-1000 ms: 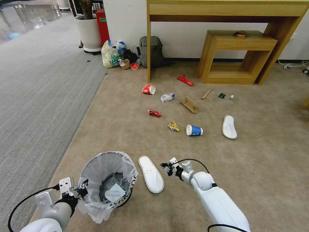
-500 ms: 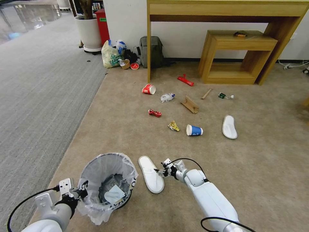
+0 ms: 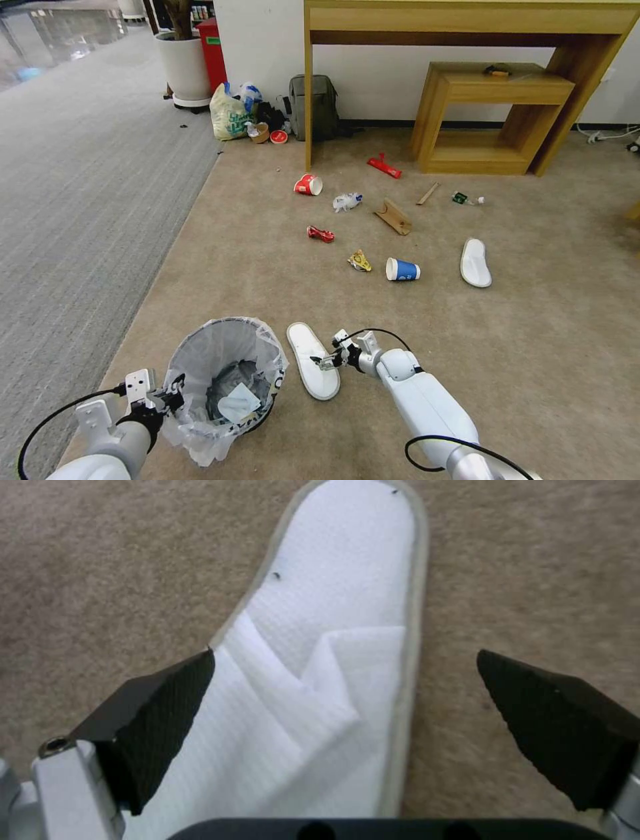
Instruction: Pick up the trash bin and place the garbage on the floor into it.
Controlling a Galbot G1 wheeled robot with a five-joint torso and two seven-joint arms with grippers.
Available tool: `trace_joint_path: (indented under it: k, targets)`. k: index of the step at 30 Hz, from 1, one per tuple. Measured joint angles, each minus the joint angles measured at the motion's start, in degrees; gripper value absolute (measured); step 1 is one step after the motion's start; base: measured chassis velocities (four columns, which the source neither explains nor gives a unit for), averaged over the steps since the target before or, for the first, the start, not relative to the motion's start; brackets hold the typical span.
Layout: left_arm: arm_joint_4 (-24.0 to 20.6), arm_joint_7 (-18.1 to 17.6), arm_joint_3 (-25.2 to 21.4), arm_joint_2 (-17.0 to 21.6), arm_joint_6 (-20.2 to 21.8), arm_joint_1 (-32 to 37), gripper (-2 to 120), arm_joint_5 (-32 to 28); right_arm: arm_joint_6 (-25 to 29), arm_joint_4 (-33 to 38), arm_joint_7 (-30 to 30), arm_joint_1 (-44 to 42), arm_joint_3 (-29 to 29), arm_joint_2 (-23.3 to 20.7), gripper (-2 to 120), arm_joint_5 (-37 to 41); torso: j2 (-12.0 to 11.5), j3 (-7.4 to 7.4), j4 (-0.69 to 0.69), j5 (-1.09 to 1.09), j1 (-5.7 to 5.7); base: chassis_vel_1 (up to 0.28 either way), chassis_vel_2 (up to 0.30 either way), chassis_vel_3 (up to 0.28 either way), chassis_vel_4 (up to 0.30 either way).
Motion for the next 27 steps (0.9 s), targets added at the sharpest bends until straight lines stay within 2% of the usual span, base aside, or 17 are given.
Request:
trace_joint_path:
  k: [23,27]
  targets:
    - [0.49,0.84,0.16,-0.46,-0.48,-0.01,0,1.14,1.74,-6.08,0.42,1.76,1.04,3.25,100,-2.63,0.00,0.00,0.00,0.00,0.00,0.000,0.000,0.000,0.000]
    - [0.53,0.91,0.17,-0.49,-0.54,-0.02,0,1.22,1.77,-6.02,0.44,1.76,1.05,3.26,90,-2.63,0.00,0.00,0.00,0.00,0.00,0.000,0.000,0.000,0.000]
